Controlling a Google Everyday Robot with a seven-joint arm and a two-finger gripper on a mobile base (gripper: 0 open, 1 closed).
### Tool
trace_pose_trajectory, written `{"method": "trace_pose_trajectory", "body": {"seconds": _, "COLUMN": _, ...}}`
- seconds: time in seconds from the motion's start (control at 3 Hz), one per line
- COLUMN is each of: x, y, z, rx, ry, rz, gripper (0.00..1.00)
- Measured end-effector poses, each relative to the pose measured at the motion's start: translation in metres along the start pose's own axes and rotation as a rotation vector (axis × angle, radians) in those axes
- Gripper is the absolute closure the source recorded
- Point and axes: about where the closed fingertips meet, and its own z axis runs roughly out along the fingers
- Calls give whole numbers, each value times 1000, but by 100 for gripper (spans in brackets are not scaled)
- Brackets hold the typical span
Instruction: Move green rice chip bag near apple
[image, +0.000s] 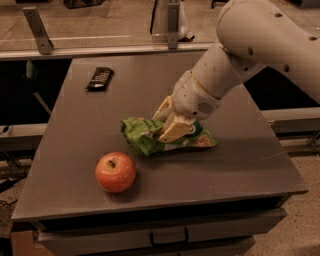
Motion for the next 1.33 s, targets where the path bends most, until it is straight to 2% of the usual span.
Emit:
{"method": "trace_pose_trajectory", "body": {"seconds": 0.33, "x": -3, "y": 7, "z": 5, "rx": -28, "ry": 7, "rz": -4, "gripper": 83}}
{"method": "trace_pose_trajectory", "body": {"seconds": 1.33, "x": -4, "y": 15, "z": 5, "rx": -37, "ry": 14, "rz": -3, "gripper": 12}}
